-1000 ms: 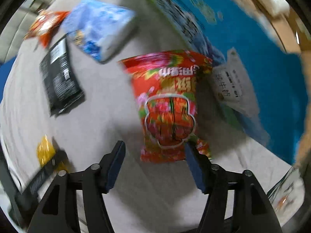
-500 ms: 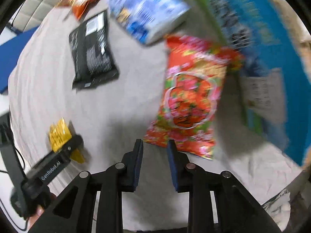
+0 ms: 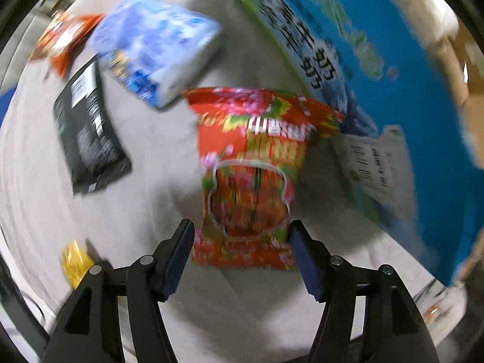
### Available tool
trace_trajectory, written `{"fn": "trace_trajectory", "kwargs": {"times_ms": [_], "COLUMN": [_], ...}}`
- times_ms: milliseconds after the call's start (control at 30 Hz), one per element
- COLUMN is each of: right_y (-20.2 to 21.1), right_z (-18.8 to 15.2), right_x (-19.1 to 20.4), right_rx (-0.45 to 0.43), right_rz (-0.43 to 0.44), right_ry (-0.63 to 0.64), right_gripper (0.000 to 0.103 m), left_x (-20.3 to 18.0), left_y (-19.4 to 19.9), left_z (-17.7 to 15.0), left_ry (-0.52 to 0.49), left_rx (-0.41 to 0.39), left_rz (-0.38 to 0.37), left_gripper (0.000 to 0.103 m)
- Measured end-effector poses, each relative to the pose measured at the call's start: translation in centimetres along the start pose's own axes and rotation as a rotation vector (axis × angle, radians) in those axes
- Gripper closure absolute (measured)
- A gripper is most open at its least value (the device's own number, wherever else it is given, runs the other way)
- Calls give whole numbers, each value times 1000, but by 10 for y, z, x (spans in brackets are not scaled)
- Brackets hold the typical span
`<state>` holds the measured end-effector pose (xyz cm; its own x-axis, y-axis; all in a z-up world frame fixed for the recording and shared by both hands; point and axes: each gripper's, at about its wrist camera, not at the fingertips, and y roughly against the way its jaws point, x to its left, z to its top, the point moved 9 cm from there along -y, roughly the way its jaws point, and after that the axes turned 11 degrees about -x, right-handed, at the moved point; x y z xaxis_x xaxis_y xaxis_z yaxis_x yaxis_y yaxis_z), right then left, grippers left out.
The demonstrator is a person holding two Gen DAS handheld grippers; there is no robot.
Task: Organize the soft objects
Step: 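Grasp the red-green bag with the right tool while the left grasps the yellow pack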
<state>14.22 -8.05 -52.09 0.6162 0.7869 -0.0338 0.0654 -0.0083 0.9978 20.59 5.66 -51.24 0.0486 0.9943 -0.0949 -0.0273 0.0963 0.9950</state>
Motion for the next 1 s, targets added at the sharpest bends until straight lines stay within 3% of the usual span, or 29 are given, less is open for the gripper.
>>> {"fn": "trace_trajectory", "kwargs": {"times_ms": [200, 433, 533, 600, 733, 767, 800, 833, 900, 1000], "right_y": [-10, -15, -10, 6, 8, 4, -1, -2, 1, 4], "right_z": [8, -65, -74, -67, -45, -43, -35, -33, -22, -35], "right_x": [-2, 34, 39, 25, 24, 21, 15, 14, 24, 32], "right_rx": [-59, 84, 85, 48, 24, 33, 43, 31, -2, -4], "right_rz": [-40, 17, 31, 48, 48, 38, 19, -8, -21, -35], "right_ry": [30, 346, 426, 433, 430, 428, 428, 442, 492, 530], "right_gripper": [46, 47, 44, 21, 19, 20, 31, 33, 54, 57], "left_x": [-1, 4, 5, 7, 6, 6, 9, 9, 8, 6], "left_y": [1, 7, 7, 7, 2, 0, -3, -4, -6, -4], "left_z": [-1, -8, -19, -25, -31, -33, -33, -34, -34, -37], "left_ry": [1, 1, -10, -6, 12, 9, 5, 2, -1, 4], "left_rx": [0, -3, 0, 0, 11, 11, 11, 10, 8, -3], "left_rz": [3, 1, 8, 14, 8, 10, 13, 19, 23, 26], "left_gripper": [33, 33, 33, 33, 33, 33, 33, 33, 33, 33]}}
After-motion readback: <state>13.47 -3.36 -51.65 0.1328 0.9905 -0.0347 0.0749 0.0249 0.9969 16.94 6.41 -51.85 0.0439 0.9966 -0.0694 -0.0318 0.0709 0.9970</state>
